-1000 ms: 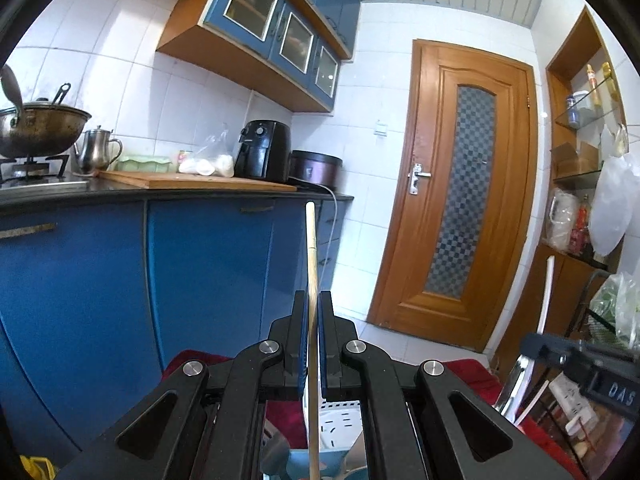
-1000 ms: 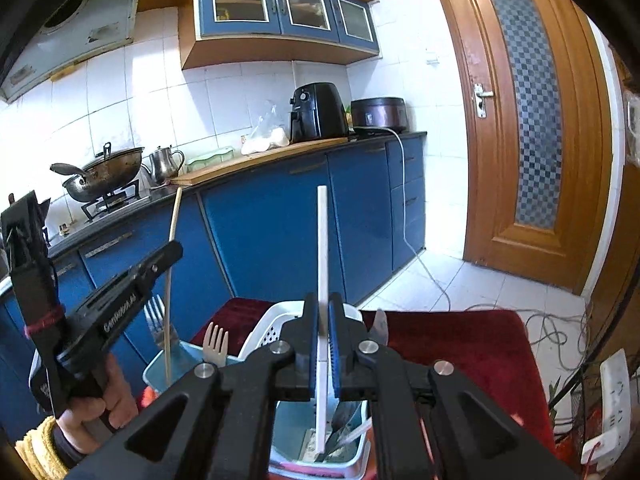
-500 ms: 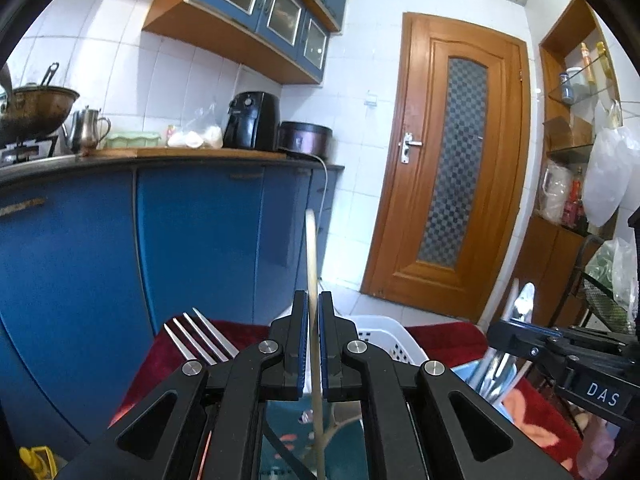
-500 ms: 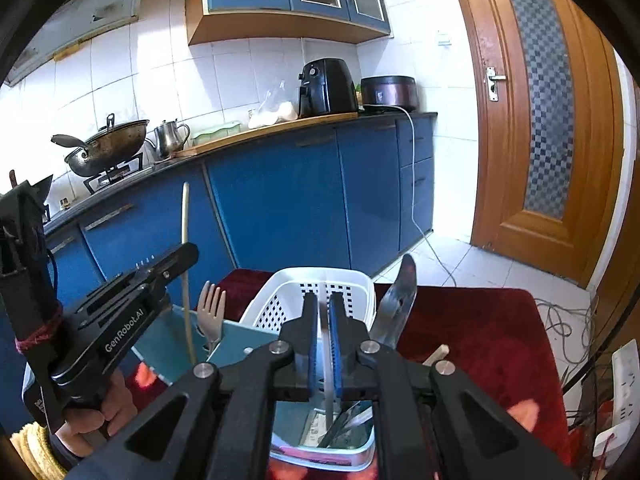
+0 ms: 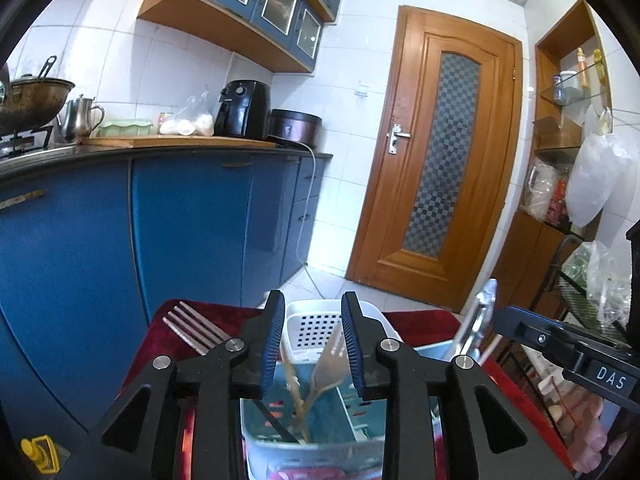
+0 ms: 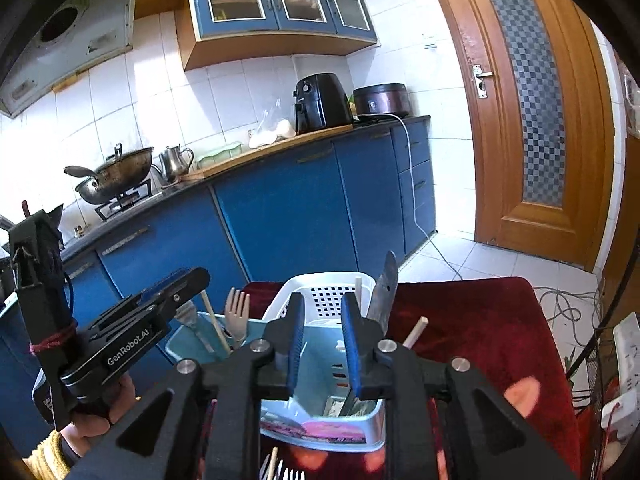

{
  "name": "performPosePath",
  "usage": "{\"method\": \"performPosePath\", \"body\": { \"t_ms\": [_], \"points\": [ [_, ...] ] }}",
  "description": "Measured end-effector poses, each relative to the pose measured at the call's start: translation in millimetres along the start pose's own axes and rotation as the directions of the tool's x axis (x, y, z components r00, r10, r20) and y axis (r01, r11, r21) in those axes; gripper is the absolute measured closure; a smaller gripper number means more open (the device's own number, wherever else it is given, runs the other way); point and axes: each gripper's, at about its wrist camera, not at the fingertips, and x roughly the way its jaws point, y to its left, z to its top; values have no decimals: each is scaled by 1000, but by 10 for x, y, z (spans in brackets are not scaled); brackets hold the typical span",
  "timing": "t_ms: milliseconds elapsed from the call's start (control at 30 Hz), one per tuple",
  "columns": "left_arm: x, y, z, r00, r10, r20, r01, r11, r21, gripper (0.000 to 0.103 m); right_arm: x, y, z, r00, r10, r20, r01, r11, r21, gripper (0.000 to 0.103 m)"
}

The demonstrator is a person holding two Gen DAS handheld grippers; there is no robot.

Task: Organize utensils
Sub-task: 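Lower the chopsticks into the blue holder and open both tools, then move both open tools back down to the utensil pile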

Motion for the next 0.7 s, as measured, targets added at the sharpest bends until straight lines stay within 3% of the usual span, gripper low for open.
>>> {"method": "performPosePath", "body": {
  "t_ms": [400,700],
  "points": [
    [-461,-86,-59,996,-46,-71,47,999,3,73,-324,90,-176,997,-21,-73,22,1000,14,82],
    [-703,-94,-274,988,-29,-150,31,999,11,73,-461,151,-494,988,-32,-148,34,999,12,81]
  ]
}}
